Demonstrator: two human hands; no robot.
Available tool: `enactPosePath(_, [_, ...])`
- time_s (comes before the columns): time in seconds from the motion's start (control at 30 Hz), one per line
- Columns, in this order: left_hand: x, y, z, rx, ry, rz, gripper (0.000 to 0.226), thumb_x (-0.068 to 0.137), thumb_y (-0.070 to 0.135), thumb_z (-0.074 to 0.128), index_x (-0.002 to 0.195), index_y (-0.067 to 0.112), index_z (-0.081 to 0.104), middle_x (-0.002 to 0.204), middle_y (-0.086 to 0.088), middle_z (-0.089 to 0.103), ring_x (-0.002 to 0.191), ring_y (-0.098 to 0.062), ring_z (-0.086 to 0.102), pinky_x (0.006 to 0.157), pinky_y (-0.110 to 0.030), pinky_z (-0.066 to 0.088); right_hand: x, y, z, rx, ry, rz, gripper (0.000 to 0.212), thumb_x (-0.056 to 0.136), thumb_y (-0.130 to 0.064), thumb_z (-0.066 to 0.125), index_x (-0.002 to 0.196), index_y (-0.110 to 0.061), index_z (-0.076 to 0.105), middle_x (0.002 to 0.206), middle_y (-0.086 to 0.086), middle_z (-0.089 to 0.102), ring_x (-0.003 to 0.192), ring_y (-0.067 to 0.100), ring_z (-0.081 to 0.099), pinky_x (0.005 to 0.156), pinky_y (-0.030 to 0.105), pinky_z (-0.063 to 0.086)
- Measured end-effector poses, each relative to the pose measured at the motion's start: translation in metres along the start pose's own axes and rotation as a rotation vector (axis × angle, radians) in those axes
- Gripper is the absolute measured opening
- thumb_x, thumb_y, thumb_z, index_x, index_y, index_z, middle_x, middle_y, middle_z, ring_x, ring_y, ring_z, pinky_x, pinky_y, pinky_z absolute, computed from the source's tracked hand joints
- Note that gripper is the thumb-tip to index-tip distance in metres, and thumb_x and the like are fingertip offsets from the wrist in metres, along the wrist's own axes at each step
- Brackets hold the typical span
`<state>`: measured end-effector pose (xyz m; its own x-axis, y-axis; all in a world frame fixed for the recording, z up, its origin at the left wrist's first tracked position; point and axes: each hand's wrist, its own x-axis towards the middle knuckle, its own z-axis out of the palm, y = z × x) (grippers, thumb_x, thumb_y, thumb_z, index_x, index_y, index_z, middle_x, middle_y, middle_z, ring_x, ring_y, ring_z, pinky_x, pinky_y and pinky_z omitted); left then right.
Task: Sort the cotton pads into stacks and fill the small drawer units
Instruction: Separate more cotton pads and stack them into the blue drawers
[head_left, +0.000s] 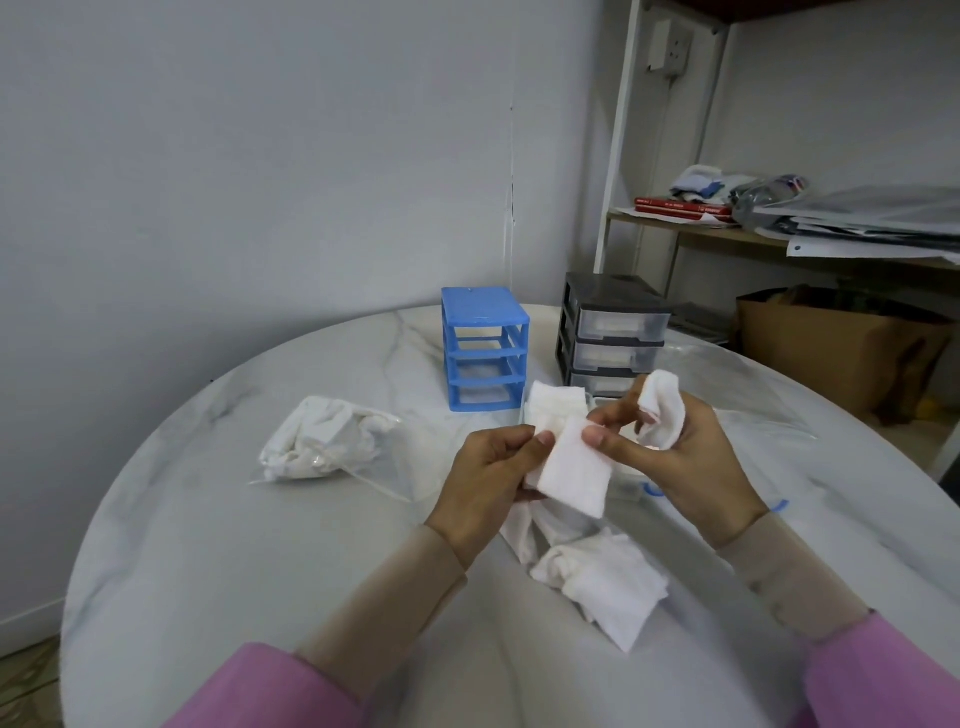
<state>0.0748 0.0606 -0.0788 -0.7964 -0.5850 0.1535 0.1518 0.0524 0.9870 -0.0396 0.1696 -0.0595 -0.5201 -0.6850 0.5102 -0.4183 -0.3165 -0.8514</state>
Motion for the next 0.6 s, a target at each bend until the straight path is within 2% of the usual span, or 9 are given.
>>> enactPosePath(0.13, [-0.002,0.004,0.002,-0.007,-0.021,-0.028,0.021,0.096,0.014,0.045,0.092,0.013,0.065,0.081,0.005,0.067,0.070,0.000,0.065,0.061,-0.012,0.052,0.002,0.007,-0.001,-0.046,0.011,-0.018,0.014,0.072,0.001,0.072,0.075,0.003,0.058,0.068,-0.012,0.069,0.066,-0.001,0.061,0.064,0.010,0.047])
enactPosePath(0.27, [-0.005,0.006,0.003,-0.032,-0.014,-0.042,0.027,0.097,0.012,0.044,0.080,0.020,0.064,0.069,0.013,0.068,0.065,0.003,0.064,0.058,-0.012,0.052,0.002,0.010,0.001,-0.066,0.012,-0.038,0.014,0.071,0.000,0.073,0.071,-0.005,0.061,0.071,-0.008,0.069,0.066,0.002,0.060,0.066,0.014,0.049])
enactPosePath(0.4, [-0.003,0.005,0.004,-0.064,0.016,-0.066,0.021,0.097,0.018,0.044,0.086,0.019,0.062,0.083,0.003,0.065,0.078,-0.007,0.062,0.062,-0.016,0.054,0.001,0.011,0.001,-0.082,0.007,-0.047,0.018,0.071,-0.002,0.074,0.069,-0.012,0.059,0.072,-0.008,0.069,0.066,0.003,0.059,0.066,0.015,0.048])
enactPosePath(0.5, [-0.002,0.004,0.003,-0.084,-0.001,-0.075,0.020,0.096,0.024,0.044,0.089,0.017,0.062,0.084,0.001,0.067,0.079,-0.008,0.063,0.061,-0.016,0.054,0.001,0.013,0.002,-0.085,0.017,-0.059,0.020,0.071,-0.003,0.075,0.068,-0.015,0.059,0.073,-0.006,0.069,0.067,0.006,0.059,0.066,0.016,0.049])
enactPosePath(0.6, [-0.002,0.003,0.003,-0.044,-0.052,-0.060,0.016,0.094,0.016,0.050,0.091,0.013,0.065,0.087,0.002,0.067,0.081,-0.007,0.064,0.065,-0.015,0.053,0.002,0.016,0.001,-0.126,0.027,-0.061,0.018,0.072,-0.005,0.075,0.071,-0.015,0.060,0.075,-0.006,0.069,0.069,0.007,0.060,0.067,0.018,0.049])
